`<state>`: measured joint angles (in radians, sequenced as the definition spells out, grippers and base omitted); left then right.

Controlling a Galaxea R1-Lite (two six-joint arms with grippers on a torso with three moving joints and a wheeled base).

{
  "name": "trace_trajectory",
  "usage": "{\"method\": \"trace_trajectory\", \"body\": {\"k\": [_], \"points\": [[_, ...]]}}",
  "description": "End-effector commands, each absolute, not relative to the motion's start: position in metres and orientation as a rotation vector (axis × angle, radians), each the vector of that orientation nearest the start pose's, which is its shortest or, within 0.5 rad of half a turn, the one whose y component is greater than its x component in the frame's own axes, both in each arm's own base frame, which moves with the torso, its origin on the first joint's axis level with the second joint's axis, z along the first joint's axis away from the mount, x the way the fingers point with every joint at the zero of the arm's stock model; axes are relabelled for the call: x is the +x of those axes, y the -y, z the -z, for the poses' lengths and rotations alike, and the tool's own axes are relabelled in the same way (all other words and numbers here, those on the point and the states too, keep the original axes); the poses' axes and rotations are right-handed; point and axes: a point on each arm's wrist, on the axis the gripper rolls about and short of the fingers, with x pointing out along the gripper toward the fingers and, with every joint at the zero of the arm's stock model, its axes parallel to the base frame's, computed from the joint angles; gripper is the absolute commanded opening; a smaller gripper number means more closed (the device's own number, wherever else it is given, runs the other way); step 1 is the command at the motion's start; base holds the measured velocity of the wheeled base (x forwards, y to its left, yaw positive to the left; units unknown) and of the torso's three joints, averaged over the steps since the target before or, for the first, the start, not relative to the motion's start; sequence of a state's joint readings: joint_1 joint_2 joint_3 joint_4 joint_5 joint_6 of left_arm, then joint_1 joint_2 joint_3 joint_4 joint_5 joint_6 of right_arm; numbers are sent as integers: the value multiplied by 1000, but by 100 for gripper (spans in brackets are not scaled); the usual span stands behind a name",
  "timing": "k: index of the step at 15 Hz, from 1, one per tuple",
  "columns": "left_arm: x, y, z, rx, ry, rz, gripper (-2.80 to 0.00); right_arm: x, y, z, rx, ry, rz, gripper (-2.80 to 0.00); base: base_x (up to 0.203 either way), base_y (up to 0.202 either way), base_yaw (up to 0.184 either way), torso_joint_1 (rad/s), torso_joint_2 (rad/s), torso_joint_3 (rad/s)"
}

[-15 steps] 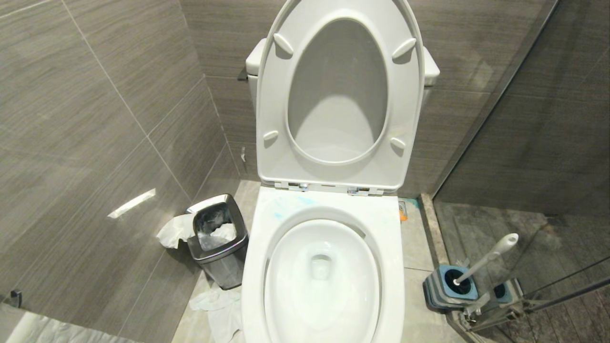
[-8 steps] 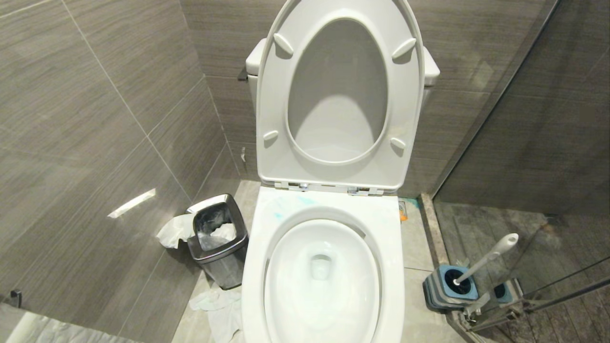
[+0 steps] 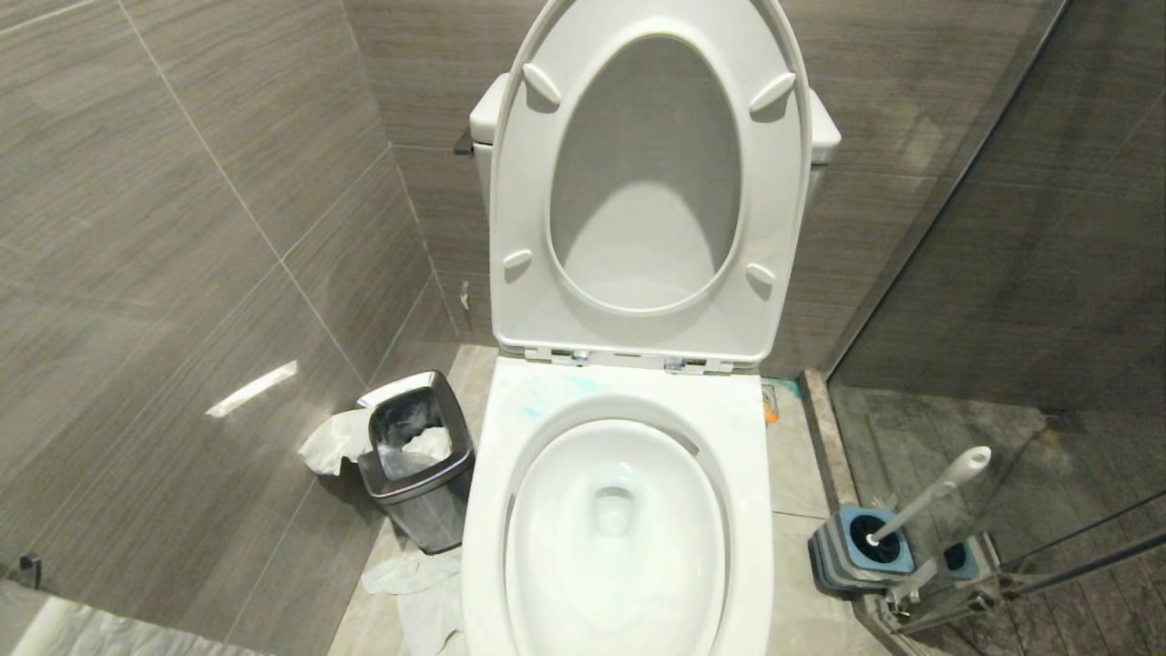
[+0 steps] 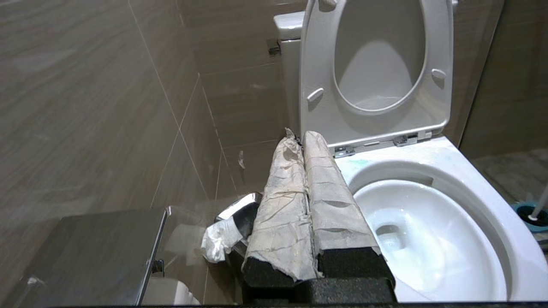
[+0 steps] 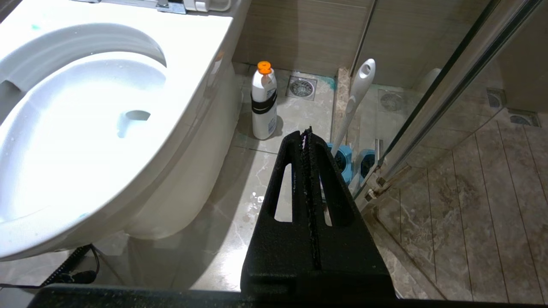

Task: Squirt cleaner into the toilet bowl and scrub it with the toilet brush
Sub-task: Pour in the cleaning agent

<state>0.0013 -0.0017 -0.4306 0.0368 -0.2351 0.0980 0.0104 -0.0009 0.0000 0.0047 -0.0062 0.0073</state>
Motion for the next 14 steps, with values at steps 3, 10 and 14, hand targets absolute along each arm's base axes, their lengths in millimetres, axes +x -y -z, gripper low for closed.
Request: {"method": "trace_trajectory", "body": {"k": [3,10,14], "points": [[-64,5,-167,144,435,209,-280,-23,0,-75,8,-5,-5,-280,0,0,0,0,0,0],[-46,5,-144,139,465,206,-280,-23,0,-75,8,-5,-5,-280,0,0,0,0,0,0],[-37,5,-127,137,451,205,-280,-23,0,-75,8,-5,-5,-280,0,0,0,0,0,0]]}}
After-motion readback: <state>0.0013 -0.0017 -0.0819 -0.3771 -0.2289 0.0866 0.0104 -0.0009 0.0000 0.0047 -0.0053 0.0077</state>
